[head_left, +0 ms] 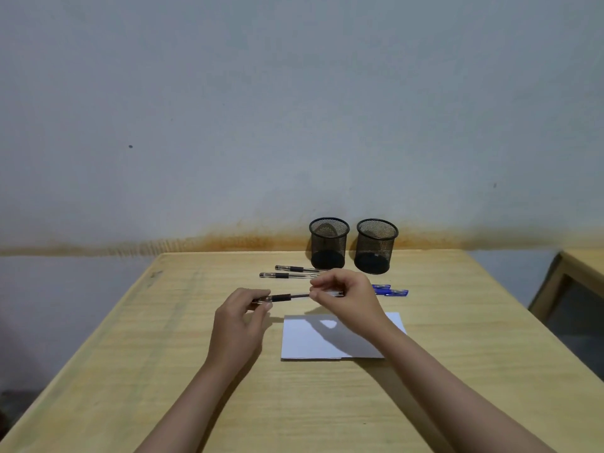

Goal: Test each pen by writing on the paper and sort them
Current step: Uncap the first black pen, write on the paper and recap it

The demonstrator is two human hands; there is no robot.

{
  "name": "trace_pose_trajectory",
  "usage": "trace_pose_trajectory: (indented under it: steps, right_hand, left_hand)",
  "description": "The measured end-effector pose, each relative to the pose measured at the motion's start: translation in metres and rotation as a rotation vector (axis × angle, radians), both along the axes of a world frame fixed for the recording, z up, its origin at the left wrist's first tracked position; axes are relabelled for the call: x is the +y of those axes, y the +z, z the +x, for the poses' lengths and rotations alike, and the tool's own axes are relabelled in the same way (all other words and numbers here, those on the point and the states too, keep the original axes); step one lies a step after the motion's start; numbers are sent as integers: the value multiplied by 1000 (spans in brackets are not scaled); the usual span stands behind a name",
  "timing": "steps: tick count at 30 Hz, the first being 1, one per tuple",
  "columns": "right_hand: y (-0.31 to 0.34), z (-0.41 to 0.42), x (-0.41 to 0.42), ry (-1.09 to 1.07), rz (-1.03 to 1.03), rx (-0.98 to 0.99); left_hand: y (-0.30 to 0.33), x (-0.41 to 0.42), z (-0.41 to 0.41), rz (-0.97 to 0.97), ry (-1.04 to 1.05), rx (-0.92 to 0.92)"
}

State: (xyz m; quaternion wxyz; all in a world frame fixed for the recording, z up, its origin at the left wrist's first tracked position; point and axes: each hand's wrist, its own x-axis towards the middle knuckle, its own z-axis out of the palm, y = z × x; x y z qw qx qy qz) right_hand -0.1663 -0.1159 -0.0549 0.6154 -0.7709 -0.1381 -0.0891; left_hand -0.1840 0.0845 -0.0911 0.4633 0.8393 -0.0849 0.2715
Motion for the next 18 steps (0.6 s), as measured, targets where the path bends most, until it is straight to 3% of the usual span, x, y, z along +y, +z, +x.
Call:
trace_pose_trajectory:
  steps: [3, 5, 10, 18]
  right_hand:
    - [4, -8, -5, -18, 310, 83]
    - [4, -12, -3, -8, 391, 130]
    - [0, -16, 2, 32, 240, 125]
    - [-4, -20, 5, -48, 75, 41]
  left_hand:
    - [7, -12, 0, -61, -29, 3]
    - [11, -22, -2, -82, -57, 9]
    - [19, -40, -9, -148, -123, 54]
    - [26, -25, 3, 10, -207, -56]
